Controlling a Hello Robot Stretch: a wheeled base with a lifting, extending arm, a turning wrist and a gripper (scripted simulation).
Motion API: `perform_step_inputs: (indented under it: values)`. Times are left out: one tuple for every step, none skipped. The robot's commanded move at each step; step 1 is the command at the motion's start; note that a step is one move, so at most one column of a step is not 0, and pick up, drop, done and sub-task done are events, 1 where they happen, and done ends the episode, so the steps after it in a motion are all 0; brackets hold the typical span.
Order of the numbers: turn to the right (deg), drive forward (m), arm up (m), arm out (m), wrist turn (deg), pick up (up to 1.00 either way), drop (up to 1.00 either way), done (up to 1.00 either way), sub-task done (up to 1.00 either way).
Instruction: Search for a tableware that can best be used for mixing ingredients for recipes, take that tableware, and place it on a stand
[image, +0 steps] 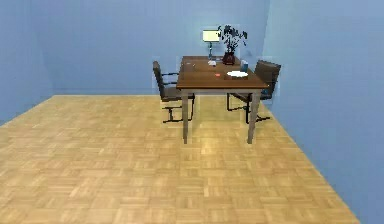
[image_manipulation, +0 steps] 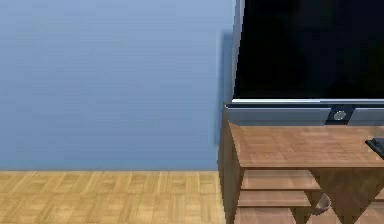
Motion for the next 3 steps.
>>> perform_step_inputs:
  values:
    - [6.0, 0.0, 0.0, 0.0, 0.0, 0.0, 0.0, 0.0, 0.0]
    - [0.0, 1.0, 0.0, 0.0, 0.0, 0.0, 0.0, 0.0, 0.0]
    - [0.0, 0.55, 0.0, 0.0, 0.0, 0.0, 0.0, 0.0, 0.0]
